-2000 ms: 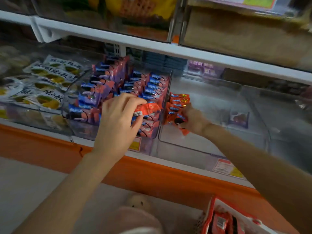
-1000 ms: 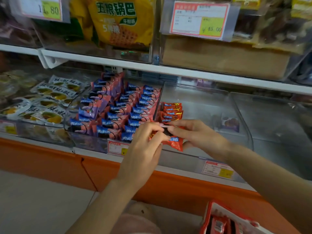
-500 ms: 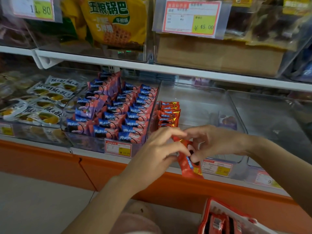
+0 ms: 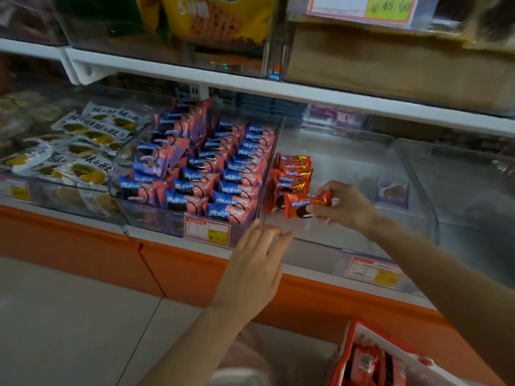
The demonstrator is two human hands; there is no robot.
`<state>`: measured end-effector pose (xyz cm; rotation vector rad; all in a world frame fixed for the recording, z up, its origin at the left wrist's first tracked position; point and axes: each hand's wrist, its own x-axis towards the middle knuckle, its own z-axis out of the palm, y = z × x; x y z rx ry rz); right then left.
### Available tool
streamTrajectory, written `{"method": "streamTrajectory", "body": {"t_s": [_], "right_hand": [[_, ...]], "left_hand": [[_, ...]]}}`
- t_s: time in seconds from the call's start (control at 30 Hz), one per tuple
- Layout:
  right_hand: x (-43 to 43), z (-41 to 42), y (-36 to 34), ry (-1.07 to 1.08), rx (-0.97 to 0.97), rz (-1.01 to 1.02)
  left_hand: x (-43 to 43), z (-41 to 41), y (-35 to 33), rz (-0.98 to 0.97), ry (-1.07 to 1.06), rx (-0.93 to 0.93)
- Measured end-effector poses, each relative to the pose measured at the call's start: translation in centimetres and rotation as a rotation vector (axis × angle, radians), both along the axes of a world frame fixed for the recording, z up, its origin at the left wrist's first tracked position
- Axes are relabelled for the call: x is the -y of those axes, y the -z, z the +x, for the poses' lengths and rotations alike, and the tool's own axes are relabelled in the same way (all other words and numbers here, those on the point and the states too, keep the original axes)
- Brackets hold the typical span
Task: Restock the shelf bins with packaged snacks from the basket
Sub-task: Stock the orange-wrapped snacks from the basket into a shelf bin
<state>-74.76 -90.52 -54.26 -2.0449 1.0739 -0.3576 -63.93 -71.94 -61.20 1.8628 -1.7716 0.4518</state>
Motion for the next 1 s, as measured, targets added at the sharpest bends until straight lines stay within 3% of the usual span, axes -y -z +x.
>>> {"method": "streamTrajectory", "body": {"t_s": [0.1,0.23,0.43,0.83,1.0], "right_hand": [[0.2,2.2,1.4,-0.053,-0.193,-0.152],[0.8,4.2,1.6,-0.212,-0.543,-0.544],[0.3,5.4,0.9,-0.317,-0.634,-0.731],[-0.3,4.0,0.7,-0.238,-0.584,-0.651],[-2.7,0.5,-0.7,-0.095,-0.309,-0.590]], "left_hand": [[-0.3,-0.2,-0.1,-0.010,-0.013,0.013],[-0.3,-0.4,0.1,0.016,-0.045,0.029],[-0.3,-0.6,0.1,0.053,-0.050,0.003],[-0.4,-1.0,0.0,0.061,-0.070,-0.011],[-0.4,-1.3,-0.3,0.098,-0.115,0.013]]}}
